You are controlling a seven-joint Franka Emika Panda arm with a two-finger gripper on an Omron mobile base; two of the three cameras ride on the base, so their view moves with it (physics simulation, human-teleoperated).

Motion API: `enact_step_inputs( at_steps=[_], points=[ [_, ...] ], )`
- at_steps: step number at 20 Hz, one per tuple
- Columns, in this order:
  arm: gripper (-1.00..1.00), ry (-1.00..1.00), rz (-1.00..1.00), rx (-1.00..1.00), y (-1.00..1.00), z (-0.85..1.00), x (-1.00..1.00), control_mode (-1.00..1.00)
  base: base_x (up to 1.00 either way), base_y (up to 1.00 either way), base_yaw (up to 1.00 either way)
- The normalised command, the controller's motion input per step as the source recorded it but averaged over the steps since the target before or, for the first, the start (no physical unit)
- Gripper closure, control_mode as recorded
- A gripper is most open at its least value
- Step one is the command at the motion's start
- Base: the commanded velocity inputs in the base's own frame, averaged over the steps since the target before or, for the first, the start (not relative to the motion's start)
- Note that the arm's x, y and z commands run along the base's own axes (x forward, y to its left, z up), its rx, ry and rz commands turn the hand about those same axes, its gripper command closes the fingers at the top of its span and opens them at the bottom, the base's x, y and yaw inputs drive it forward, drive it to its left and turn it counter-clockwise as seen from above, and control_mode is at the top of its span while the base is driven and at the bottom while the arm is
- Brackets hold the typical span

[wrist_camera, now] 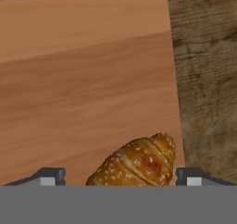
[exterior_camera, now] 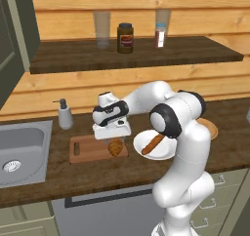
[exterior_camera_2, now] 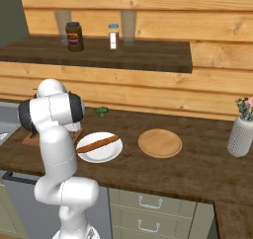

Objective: From the different types of pastries on the counter, select a croissant and place it on the cutting board. Then retrieve a jar of jam from the cabinet and place it alongside the croissant on the cutting board.

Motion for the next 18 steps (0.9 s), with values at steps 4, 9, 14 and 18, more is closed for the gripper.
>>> enact_step_inputs(
  at_steps=[4,9,14,18],
  points=[
    [-1.0,0.0,0.01,0.0,-0.03,0.0,0.0,-1.0,0.0,0.0,0.0],
    [-1.0,0.0,0.0,0.0,0.0,0.13,0.03,-1.0,0.0,0.0,0.0],
    [-1.0,0.0,0.0,-0.03,0.0,0.33,0.08,-1.0,0.0,0.0,0.0],
    [-1.0,-0.05,0.0,0.0,-0.09,0.32,-0.3,-1.0,0.0,0.0,0.0]
  ],
)
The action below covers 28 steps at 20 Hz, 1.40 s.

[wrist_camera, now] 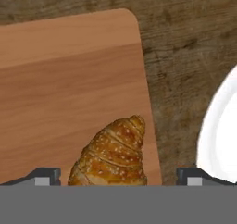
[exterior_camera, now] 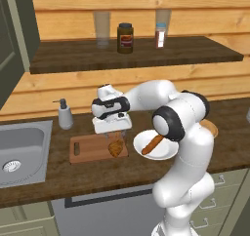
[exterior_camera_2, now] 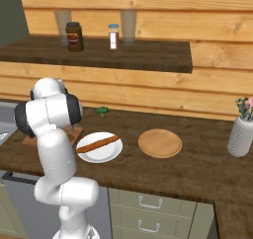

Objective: From the different types of pastries on the counter, select a croissant and place it on the cutting board. Then retrieve a jar of jam from the cabinet and place it alongside the croissant on the cutting board.

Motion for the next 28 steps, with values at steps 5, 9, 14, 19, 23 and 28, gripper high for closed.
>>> enact_step_inputs(
  at_steps=[5,9,14,19,23,28],
  points=[
    [-1.0,-0.01,0.0,0.02,-0.34,0.07,-0.39,-1.0,0.0,0.0,0.0],
    [-1.0,0.01,-0.01,0.0,-0.14,0.0,-0.05,-1.0,0.0,0.0,0.0],
    [-1.0,0.0,0.0,-0.01,0.0,0.0,0.0,-1.0,0.0,0.0,0.0],
    [-1.0,0.0,0.0,0.0,0.0,0.0,0.0,1.0,-0.05,-0.1,0.0],
    [-1.0,0.0,0.0,0.0,0.0,0.0,0.0,1.0,-0.59,-0.31,0.0],
    [-1.0,0.0,0.0,0.0,0.0,0.0,0.0,1.0,-0.77,-0.11,0.0]
  ],
)
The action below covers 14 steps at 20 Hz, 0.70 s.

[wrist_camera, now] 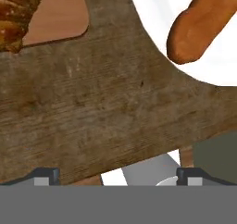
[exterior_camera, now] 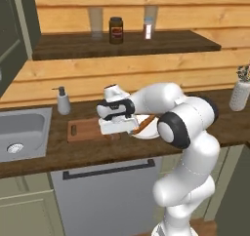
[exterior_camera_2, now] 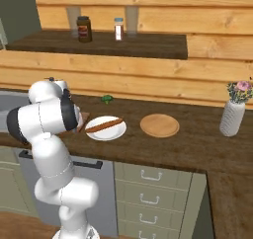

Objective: From the different types of pastries on the counter, select a croissant and place it on the cutting board. Then retrieve a jar of jam from the cabinet and place it alongside the croissant on the cutting board.

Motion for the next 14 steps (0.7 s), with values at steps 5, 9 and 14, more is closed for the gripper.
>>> enact_step_inputs(
  at_steps=[5,9,14],
  points=[
    [-1.0,0.0,0.0,0.0,0.0,0.0,0.0,1.0,-0.83,0.0,0.0],
    [-1.0,0.0,0.0,0.0,0.0,0.0,0.0,1.0,-0.84,0.0,0.0],
    [-1.0,0.0,0.0,0.0,0.0,0.0,0.0,1.0,-0.84,0.04,0.0]
  ],
)
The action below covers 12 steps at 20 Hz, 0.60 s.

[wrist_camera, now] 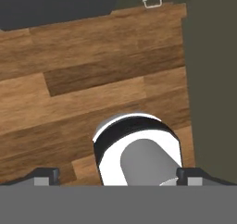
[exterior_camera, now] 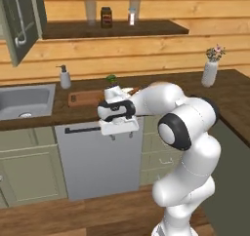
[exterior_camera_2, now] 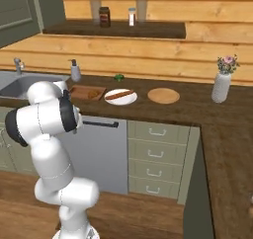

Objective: From the different types of pastries on the counter, select a croissant and place it on the cutting board. Then retrieve a jar of jam from the cabinet and place it alongside the croissant on the cutting board.

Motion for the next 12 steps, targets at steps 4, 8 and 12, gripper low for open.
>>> enact_step_inputs(
  at_steps=[4,8,12],
  points=[
    [-1.0,0.0,0.0,0.0,0.0,0.0,0.0,1.0,-0.62,0.31,0.0],
    [-1.0,0.0,0.0,0.0,0.0,0.0,0.0,1.0,-0.31,0.89,0.0],
    [-1.0,0.0,0.0,0.0,0.0,0.0,0.0,1.0,-0.26,0.99,0.0]
  ],
)
